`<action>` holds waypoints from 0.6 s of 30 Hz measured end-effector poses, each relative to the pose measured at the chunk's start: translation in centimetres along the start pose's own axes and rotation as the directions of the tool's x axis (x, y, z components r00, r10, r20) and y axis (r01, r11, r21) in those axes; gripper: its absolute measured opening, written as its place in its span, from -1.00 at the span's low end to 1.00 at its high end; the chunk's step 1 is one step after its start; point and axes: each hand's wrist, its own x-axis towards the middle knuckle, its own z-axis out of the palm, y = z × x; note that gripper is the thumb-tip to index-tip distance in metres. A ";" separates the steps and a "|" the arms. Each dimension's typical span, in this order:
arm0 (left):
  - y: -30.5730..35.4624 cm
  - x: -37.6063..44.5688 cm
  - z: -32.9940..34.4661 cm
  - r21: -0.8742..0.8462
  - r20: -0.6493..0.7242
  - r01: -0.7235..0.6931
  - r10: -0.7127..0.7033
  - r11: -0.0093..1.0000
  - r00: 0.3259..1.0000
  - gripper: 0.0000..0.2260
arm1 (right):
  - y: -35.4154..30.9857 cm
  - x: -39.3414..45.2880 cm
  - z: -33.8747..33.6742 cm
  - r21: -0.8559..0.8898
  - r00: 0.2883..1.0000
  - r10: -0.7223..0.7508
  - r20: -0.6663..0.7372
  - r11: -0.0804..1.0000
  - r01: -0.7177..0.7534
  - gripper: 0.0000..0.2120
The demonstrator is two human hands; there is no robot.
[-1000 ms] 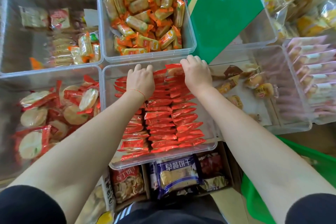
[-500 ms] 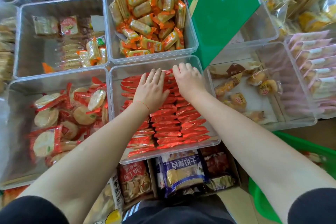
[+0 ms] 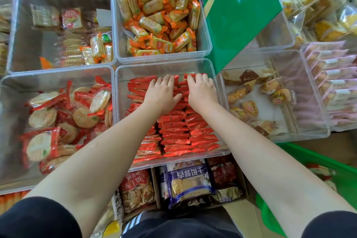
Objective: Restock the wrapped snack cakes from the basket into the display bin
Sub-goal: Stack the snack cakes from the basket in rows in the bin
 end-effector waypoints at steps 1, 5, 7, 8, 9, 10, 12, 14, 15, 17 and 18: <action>-0.1 -0.3 0.2 0.004 -0.011 0.014 -0.014 1.000 1.000 -0.32 | -0.3 -0.1 0.1 0.027 0.999 0.038 0.026 0.999 -0.039 -0.47; -0.7 -0.4 0.5 -0.002 0.004 0.016 -0.016 1.000 1.000 -0.29 | -2.0 0.3 0.5 0.095 0.998 -0.030 0.058 0.995 0.024 -0.52; -1.0 -0.1 0.3 0.016 0.045 0.001 -0.002 1.000 0.999 -0.29 | -1.9 0.5 0.7 0.086 0.996 -0.064 0.065 0.995 0.058 -0.56; -1.1 0.0 0.1 0.031 0.067 -0.011 0.009 0.999 0.998 -0.30 | -1.6 0.7 0.6 0.099 0.995 -0.035 0.088 0.995 0.026 -0.53; -1.3 0.1 0.0 0.039 0.089 -0.032 0.028 0.999 0.996 -0.31 | -1.2 0.8 0.6 0.115 0.994 0.001 0.109 0.993 -0.014 -0.51; -1.5 0.1 -0.2 0.031 0.108 -0.061 0.057 0.998 0.993 -0.33 | -1.0 0.9 0.6 0.128 0.992 0.030 0.122 0.991 -0.045 -0.50; -2.1 -0.2 -0.6 -0.019 0.105 -0.132 0.133 0.991 0.986 -0.38 | -1.1 1.0 0.4 0.148 0.989 0.071 0.128 0.985 -0.090 -0.53; -3.0 -1.2 -0.7 -0.042 -0.005 -0.138 0.138 0.990 0.990 -0.40 | -1.5 1.0 0.2 0.146 0.987 0.107 0.122 0.981 -0.125 -0.55; -3.4 -1.9 -0.6 -0.046 -0.083 -0.087 0.083 0.995 0.993 -0.40 | -1.7 0.9 0.2 0.131 0.988 0.119 0.098 0.983 -0.132 -0.55; -4.4 -3.2 0.1 -0.062 -0.146 0.067 -0.075 0.996 0.986 -0.39 | -1.9 0.3 0.6 0.122 0.995 0.091 0.037 0.988 -0.095 -0.51; -4.7 -3.8 0.5 -0.064 -0.116 0.122 -0.128 0.991 0.985 -0.36 | -2.0 -0.1 0.8 0.140 0.999 0.046 0.020 0.989 -0.049 -0.49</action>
